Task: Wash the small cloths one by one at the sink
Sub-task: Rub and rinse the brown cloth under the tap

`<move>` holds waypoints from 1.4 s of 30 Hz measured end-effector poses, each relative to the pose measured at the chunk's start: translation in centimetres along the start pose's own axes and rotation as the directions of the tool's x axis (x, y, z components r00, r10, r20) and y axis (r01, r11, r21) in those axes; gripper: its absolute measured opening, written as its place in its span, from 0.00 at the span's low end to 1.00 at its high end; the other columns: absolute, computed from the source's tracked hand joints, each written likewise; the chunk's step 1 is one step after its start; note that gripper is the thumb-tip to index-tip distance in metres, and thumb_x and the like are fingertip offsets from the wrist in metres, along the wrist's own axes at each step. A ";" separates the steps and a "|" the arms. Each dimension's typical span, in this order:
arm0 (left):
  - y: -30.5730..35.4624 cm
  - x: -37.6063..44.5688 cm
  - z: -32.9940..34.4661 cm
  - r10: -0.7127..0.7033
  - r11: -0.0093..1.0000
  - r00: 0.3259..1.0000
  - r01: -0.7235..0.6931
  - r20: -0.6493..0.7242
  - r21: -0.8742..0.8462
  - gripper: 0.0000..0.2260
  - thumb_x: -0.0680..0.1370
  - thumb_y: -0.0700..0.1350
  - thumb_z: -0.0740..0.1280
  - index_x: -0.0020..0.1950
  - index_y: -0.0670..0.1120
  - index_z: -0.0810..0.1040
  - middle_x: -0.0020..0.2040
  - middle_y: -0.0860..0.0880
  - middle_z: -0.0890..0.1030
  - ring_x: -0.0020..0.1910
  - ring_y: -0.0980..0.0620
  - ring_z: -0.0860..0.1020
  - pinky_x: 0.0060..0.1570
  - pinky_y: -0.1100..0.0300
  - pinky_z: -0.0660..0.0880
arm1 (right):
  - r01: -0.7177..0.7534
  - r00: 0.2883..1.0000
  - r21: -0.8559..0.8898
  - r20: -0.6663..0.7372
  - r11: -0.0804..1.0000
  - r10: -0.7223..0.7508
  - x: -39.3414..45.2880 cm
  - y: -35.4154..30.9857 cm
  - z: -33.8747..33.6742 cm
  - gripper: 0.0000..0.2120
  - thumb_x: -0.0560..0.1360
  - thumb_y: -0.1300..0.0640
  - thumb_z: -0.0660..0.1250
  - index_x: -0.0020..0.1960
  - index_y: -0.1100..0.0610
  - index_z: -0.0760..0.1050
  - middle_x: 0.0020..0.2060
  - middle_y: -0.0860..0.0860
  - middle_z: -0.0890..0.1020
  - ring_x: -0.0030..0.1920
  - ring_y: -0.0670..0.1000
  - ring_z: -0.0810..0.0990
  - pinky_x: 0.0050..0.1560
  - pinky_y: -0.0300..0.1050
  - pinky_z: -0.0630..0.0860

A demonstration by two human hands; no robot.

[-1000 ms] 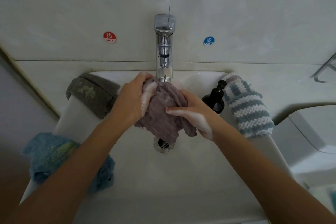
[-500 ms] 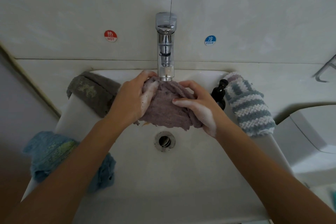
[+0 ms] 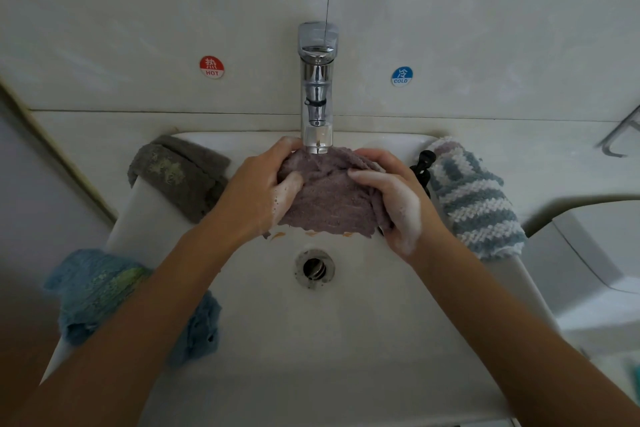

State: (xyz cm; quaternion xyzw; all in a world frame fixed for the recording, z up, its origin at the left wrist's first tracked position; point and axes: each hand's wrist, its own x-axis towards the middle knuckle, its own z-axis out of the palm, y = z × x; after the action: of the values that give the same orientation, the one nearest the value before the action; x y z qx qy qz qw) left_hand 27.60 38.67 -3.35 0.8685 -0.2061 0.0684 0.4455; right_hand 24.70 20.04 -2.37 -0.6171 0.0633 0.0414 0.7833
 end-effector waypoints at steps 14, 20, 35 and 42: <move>-0.3 -0.2 0.9 0.027 1.000 0.999 -0.027 -0.028 0.000 0.13 0.74 0.48 0.58 0.57 0.50 0.72 0.37 0.55 0.77 0.34 0.59 0.77 0.31 0.67 0.70 | 0.017 0.999 -0.029 -0.046 0.999 -0.019 -0.1 -0.1 0.4 0.03 0.76 0.63 0.67 0.49 0.58 0.79 0.44 0.56 0.84 0.44 0.54 0.84 0.43 0.48 0.82; -0.1 -0.5 1.9 0.093 0.996 0.990 -0.092 -0.111 0.011 0.13 0.76 0.59 0.58 0.51 0.52 0.73 0.37 0.57 0.78 0.36 0.59 0.78 0.36 0.62 0.75 | 0.037 0.992 -0.063 -0.122 0.997 -0.044 -0.5 0.3 1.3 0.20 0.80 0.47 0.64 0.54 0.65 0.77 0.51 0.62 0.84 0.51 0.59 0.84 0.51 0.56 0.82; 1.3 -1.4 5.1 0.119 0.993 0.957 -0.120 -0.264 0.012 0.16 0.78 0.55 0.54 0.32 0.49 0.64 0.24 0.53 0.66 0.23 0.52 0.66 0.26 0.61 0.65 | 0.063 0.962 -0.108 -0.258 0.992 -0.089 -0.9 2.3 2.9 0.12 0.79 0.58 0.63 0.41 0.66 0.74 0.30 0.57 0.72 0.26 0.49 0.70 0.20 0.35 0.63; 0.9 -0.8 5.8 0.127 0.972 0.967 -0.077 -0.219 0.221 0.15 0.74 0.57 0.53 0.34 0.48 0.64 0.25 0.58 0.62 0.23 0.61 0.62 0.30 0.71 0.67 | 0.128 0.946 -0.116 -0.283 0.985 -0.156 -0.8 2.7 3.3 0.13 0.78 0.61 0.63 0.35 0.60 0.70 0.27 0.55 0.67 0.28 0.53 0.66 0.24 0.39 0.62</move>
State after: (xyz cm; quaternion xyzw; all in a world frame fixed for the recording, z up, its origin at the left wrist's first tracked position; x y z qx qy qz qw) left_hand 26.11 33.78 -6.36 0.8851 -0.1889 0.2139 0.3677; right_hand 23.64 23.90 -4.12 -0.6563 0.1314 -0.1035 0.7358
